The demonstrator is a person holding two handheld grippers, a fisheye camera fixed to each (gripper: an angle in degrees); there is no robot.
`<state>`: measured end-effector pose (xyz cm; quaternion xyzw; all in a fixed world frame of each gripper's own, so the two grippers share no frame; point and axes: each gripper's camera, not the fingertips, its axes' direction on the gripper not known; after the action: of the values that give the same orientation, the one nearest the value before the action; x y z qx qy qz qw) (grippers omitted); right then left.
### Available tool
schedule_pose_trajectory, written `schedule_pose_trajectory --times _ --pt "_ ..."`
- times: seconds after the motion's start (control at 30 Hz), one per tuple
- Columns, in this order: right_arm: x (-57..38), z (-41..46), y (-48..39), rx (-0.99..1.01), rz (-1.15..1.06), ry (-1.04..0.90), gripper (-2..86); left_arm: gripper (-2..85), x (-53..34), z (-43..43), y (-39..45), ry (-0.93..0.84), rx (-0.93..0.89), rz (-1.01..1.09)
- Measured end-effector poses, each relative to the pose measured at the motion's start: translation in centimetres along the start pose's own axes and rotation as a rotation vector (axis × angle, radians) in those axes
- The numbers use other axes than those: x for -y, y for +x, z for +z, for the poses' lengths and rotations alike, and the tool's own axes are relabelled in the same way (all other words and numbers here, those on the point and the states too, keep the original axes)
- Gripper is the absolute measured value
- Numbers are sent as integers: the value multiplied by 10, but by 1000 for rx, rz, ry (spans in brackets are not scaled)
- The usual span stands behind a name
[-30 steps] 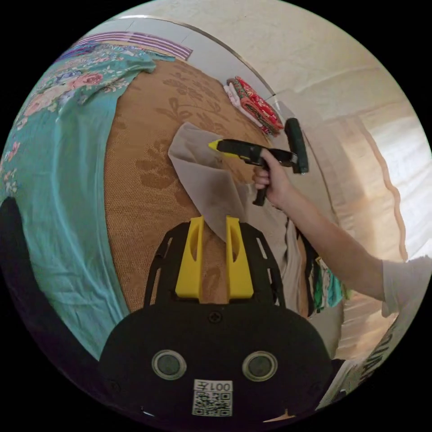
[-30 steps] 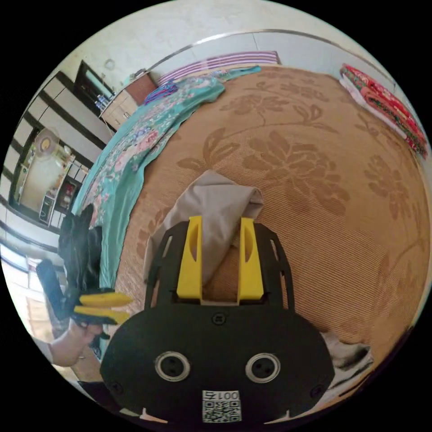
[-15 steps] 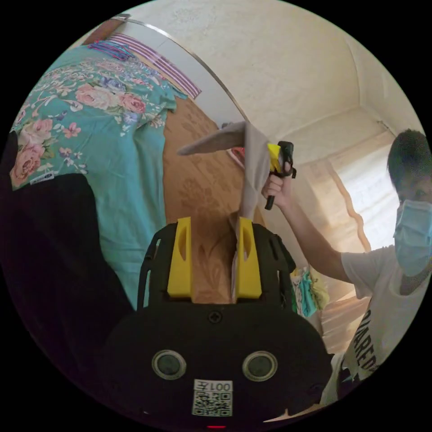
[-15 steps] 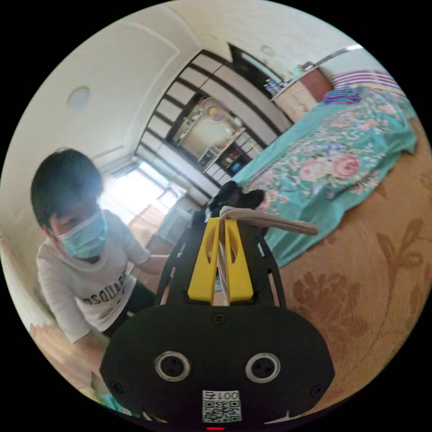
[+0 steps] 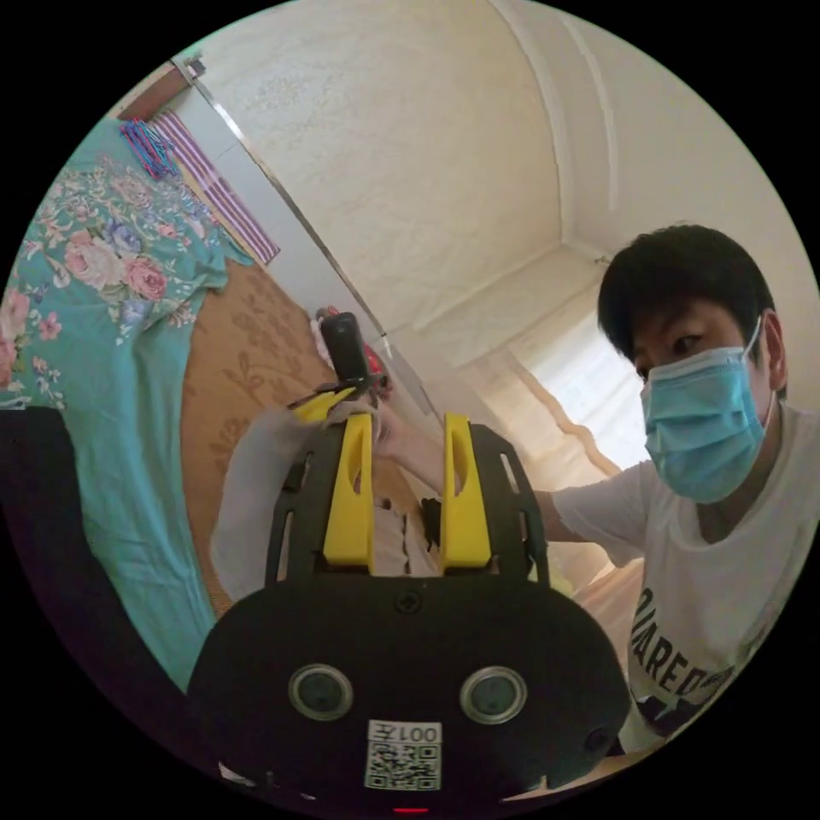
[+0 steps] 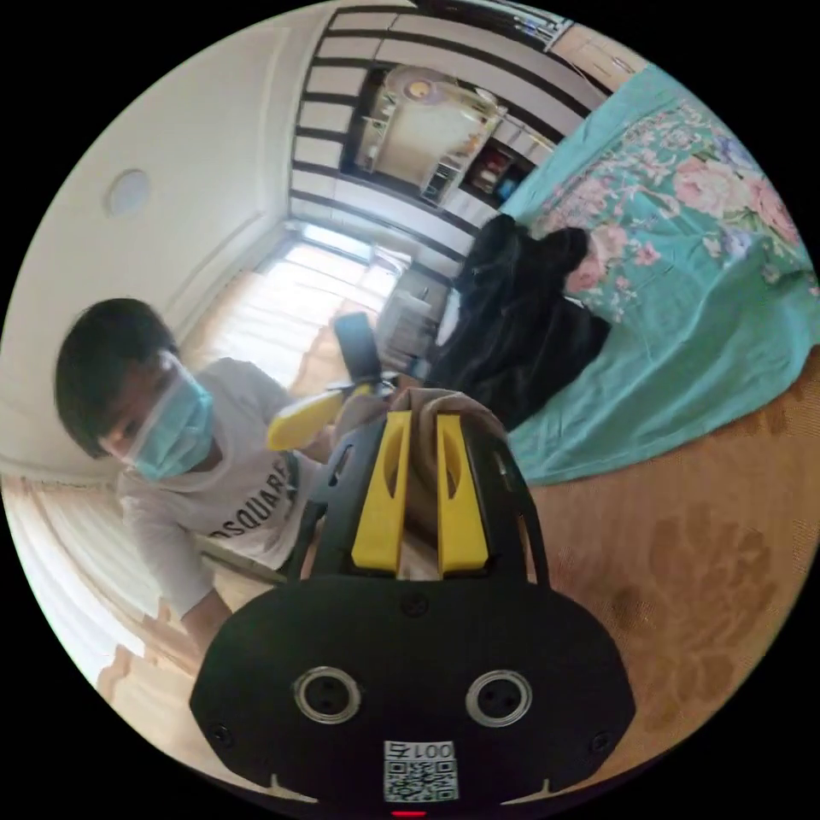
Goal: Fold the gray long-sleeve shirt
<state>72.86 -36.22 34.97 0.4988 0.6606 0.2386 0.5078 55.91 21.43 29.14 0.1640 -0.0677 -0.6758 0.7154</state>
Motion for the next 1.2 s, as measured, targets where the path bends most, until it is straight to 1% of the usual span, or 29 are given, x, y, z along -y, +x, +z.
schedule_pose_trajectory --times 0.03,0.07,0.1,0.13,0.17,0.2,0.23,0.3,0.37,0.4,0.5,0.57,0.63,0.67,0.77,0.83,0.9,0.97,1.0,1.07,1.2 --pt "8 12 2 -156 50 -60 60 91 1 -1 -1 -36 98 -3" --pt "12 18 4 -339 108 -114 67 89 2 -1 -4 -59 152 -12" --pt "14 20 6 -434 141 -139 68 87 1 -1 -14 -110 269 -40" --pt "13 21 9 -614 203 -173 70 86 -1 0 -25 -170 374 -69" --pt "12 23 9 -762 251 -186 71 85 -3 -1 -30 -196 418 -94" --pt "11 25 6 -809 257 -184 72 84 -8 -7 -37 -223 469 -151" --pt "10 33 -3 -834 233 -175 75 84 -16 -16 -35 -213 469 -161" --pt "13 52 -23 -811 147 -148 86 83 -29 -31 -28 -182 482 -174" --pt "24 86 -45 -804 35 -142 111 83 -43 -42 -22 -200 498 -204" --pt "28 95 -47 -814 21 -150 118 83 -52 -46 -17 -214 495 -225" --pt "59 143 -41 -892 -12 -270 135 85 -75 -45 -4 -257 461 -255" --pt "81 178 -30 -944 -24 -423 134 87 -86 -38 3 -314 478 -249" --pt "91 198 -31 -1010 -44 -503 130 89 -97 -24 7 -407 498 -240" --pt "94 207 -38 -1049 -63 -532 129 89 -100 -21 8 -425 495 -235" --pt "94 225 -65 -1078 -130 -577 131 90 -108 -3 17 -513 549 -154" --pt "91 243 -77 -1109 -177 -607 134 88 -114 10 24 -580 660 -54" --pt "88 268 -84 -1181 -240 -664 135 85 -117 17 30 -607 731 17" --pt "81 307 -87 -1329 -359 -761 134 81 -120 21 39 -618 792 85" --pt "79 316 -88 -1367 -396 -774 133 78 -122 22 45 -615 816 119" --pt "70 340 -95 -1490 -522 -781 125 73 -125 23 54 -623 828 170" --pt "68 349 -109 -1546 -590 -704 113 66 -134 19 70 -646 871 237"
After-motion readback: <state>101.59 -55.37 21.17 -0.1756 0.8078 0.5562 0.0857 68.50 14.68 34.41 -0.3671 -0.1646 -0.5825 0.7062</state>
